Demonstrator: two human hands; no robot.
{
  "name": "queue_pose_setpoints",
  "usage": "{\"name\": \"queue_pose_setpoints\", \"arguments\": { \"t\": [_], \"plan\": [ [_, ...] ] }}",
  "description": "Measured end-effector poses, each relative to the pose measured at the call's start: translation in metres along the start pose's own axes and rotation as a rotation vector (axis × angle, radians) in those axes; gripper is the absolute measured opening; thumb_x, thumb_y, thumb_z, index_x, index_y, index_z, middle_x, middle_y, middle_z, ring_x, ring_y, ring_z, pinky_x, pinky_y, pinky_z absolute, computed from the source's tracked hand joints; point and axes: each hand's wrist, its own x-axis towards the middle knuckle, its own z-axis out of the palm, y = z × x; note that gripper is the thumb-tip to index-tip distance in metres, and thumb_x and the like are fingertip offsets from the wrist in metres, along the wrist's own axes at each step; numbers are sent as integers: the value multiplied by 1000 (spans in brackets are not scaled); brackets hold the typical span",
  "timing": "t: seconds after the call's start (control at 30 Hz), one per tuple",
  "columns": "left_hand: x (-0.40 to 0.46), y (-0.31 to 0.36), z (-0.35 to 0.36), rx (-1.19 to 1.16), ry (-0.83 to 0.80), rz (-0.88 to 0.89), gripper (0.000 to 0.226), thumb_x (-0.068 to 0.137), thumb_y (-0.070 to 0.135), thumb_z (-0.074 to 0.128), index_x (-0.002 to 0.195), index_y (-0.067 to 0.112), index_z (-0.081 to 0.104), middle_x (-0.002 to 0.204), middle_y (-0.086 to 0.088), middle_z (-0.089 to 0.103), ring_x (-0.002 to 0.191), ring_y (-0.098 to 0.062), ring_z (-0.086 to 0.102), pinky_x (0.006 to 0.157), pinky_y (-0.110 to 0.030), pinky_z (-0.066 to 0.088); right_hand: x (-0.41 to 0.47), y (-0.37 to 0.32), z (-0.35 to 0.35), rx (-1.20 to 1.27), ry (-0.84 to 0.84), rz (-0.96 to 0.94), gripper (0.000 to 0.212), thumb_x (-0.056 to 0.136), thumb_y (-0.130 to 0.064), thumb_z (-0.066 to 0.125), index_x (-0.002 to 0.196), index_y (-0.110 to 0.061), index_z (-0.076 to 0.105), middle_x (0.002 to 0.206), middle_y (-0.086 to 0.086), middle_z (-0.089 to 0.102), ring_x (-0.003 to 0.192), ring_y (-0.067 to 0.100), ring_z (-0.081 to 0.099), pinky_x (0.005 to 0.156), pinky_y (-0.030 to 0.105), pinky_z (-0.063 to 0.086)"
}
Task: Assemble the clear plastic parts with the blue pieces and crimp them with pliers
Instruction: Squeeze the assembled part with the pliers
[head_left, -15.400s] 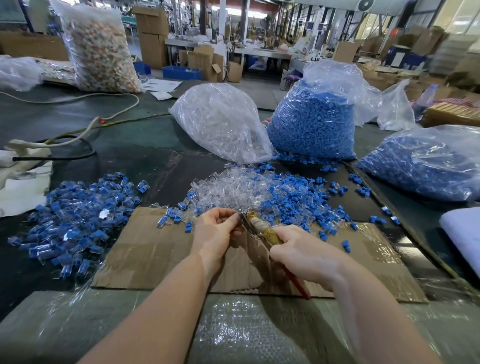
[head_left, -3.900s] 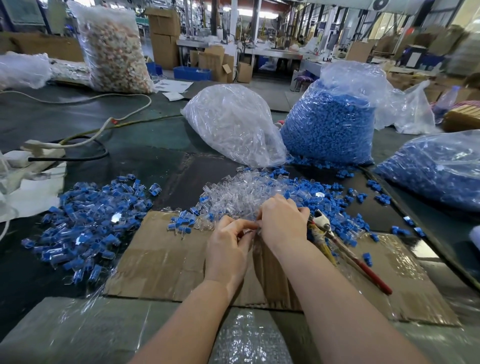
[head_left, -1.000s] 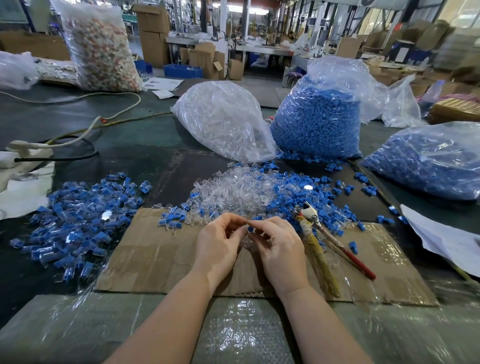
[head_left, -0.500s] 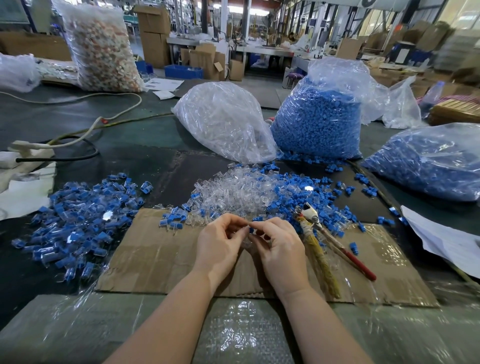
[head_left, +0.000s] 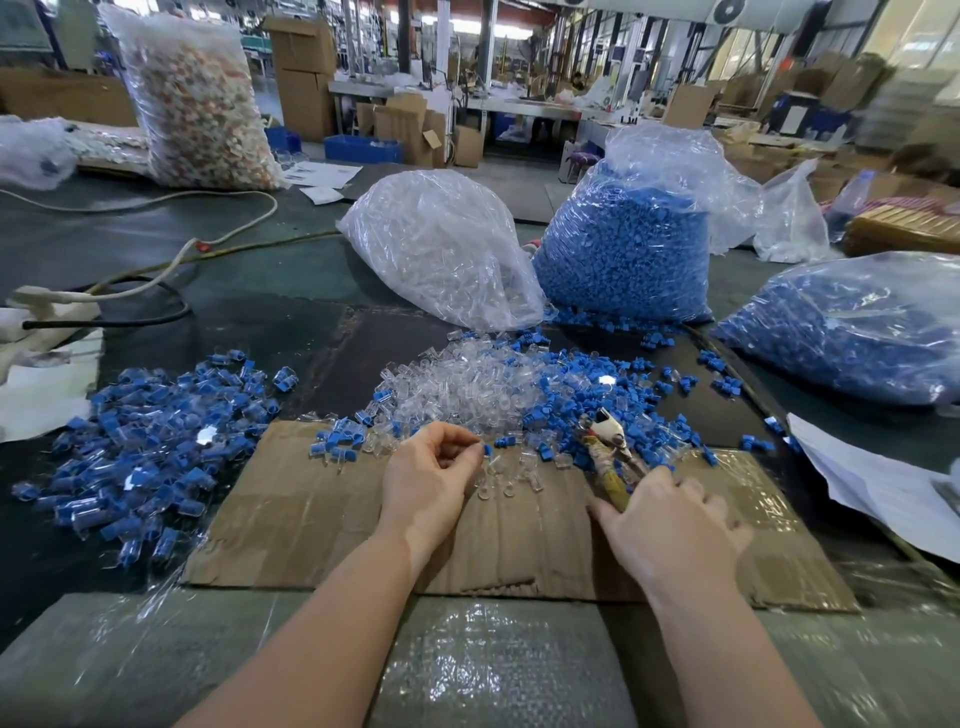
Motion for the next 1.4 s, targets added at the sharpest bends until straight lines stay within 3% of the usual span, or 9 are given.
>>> {"name": "queue_pose_setpoints", "arguments": {
  "t": [0.1, 0.27, 0.37, 0.5, 0.63, 0.8, 0.9, 1.03, 1.4],
  "plan": [
    [2, 5, 0, -68, 2, -65, 13, 83, 7, 66, 79, 19, 64, 72, -2, 63, 71, -15, 58, 71, -32, 52, -1, 0, -9, 46, 49, -52, 41, 87, -51, 52, 108, -15, 52, 125, 8, 48, 113, 28, 46, 95, 42, 36],
    [9, 19, -2, -130, 25, -83, 11, 84, 8, 66, 82, 18, 64, 76, -2, 65, 67, -11, 58, 60, -17, 47, -5, -7, -24, 136, 103, -239, 33, 90, -48, 48, 98, -16, 46, 106, 4, 52, 94, 20, 52, 82, 32, 46],
    [12, 26, -1, -209, 3, -157, 5, 85, 9, 65, 85, 14, 65, 76, -3, 65, 59, -9, 53, 53, -19, 44, -14, -18, -34, 463, -95, -374, 26, 90, -43, 49, 84, -18, 48, 78, -2, 52, 67, 13, 49, 57, 27, 36],
    [14, 30, -4, -287, 21, -226, 12, 85, 6, 64, 78, 15, 66, 70, -2, 65, 47, -3, 52, 43, -16, 42, -26, -29, -43, 836, -413, -402, 28, 86, -34, 57, 72, -11, 54, 66, 5, 55, 59, 19, 47, 58, 30, 34],
    [15, 26, -12, -311, 23, -267, 8, 84, 4, 65, 82, 11, 68, 68, -4, 65, 46, -4, 54, 40, -18, 44, -29, -30, -44, 863, -549, -391, 16, 85, -23, 56, 76, -11, 53, 71, 10, 52, 64, 21, 48, 60, 30, 33],
    [14, 21, -13, -291, 25, -310, 10, 85, 4, 65, 78, 11, 67, 66, -7, 64, 45, -10, 51, 44, -25, 41, -25, -28, -43, 753, -603, -409, 8, 83, -12, 52, 76, -12, 49, 60, 3, 45, 40, 11, 35, 36, 16, 21],
    [16, 20, -14, -286, 43, -320, 8, 84, 4, 65, 79, 10, 67, 66, -8, 64, 45, -11, 52, 41, -22, 42, -24, -29, -40, 751, -649, -418, 4, 79, -11, 52, 80, -12, 48, 72, 5, 49, 60, 18, 44, 49, 24, 29],
    [17, 21, -12, -275, 77, -309, 9, 83, 4, 66, 77, 11, 67, 67, -8, 65, 50, -12, 53, 42, -19, 45, -22, -30, -35, 775, -670, -404, 22, 69, -14, 51, 90, -11, 50, 84, 10, 51, 77, 23, 47, 68, 36, 33],
    [15, 29, -13, -263, 84, -305, 3, 85, 5, 65, 86, 7, 67, 75, -10, 66, 63, -17, 58, 58, -27, 52, -21, -28, -41, 816, -713, -466, 15, 82, 2, 43, 77, -12, 46, 77, 6, 49, 71, 20, 49, 50, 22, 36]
  ]
}}
